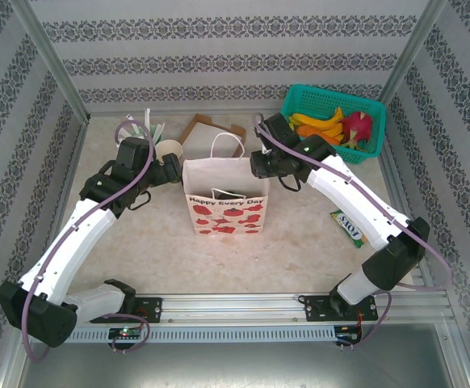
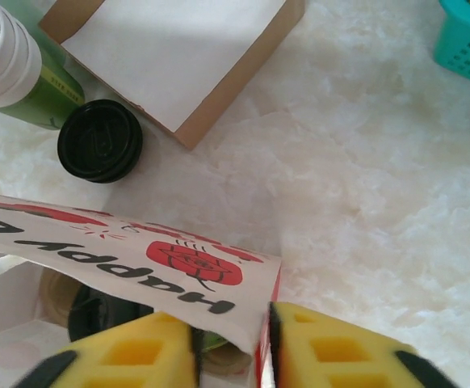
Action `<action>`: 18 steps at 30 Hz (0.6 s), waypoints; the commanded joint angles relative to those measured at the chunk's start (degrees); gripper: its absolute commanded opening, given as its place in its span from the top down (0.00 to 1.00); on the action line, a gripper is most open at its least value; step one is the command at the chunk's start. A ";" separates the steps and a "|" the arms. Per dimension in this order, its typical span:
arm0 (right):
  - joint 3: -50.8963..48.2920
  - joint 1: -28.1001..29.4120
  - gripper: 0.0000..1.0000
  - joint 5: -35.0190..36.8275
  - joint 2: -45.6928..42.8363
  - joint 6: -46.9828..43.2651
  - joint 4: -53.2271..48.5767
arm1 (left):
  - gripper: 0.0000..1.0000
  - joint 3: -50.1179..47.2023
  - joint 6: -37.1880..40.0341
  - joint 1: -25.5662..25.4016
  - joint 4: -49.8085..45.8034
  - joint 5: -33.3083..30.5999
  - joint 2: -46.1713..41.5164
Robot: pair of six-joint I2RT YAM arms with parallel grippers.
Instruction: Pack the takeout coffee
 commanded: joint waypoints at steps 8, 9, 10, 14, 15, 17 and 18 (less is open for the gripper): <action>0.76 -0.25 0.31 1.23 -5.66 -5.96 2.53 | 0.00 2.05 -0.81 3.28 2.76 7.11 0.81; 0.07 -0.24 0.26 1.44 -6.79 -7.10 3.25 | 0.00 2.50 -0.99 3.80 2.45 7.18 1.12; -0.98 -0.26 0.20 1.64 -8.16 -7.88 4.51 | 0.01 3.10 -1.11 4.28 1.95 7.17 1.49; -5.53 -0.23 0.02 0.23 -12.72 -10.98 10.58 | 0.00 5.52 -0.87 6.36 0.33 8.44 3.58; -6.20 -0.27 0.02 -0.48 -13.64 -11.69 11.65 | 0.00 6.07 -0.55 6.65 0.20 9.55 4.20; -7.17 -0.29 0.02 -3.03 -15.30 -13.94 12.77 | 0.00 6.38 0.51 6.76 0.85 12.29 4.98; -7.78 -0.24 0.02 -5.08 -16.10 -15.48 13.31 | 0.00 6.30 0.87 6.74 1.65 13.85 5.17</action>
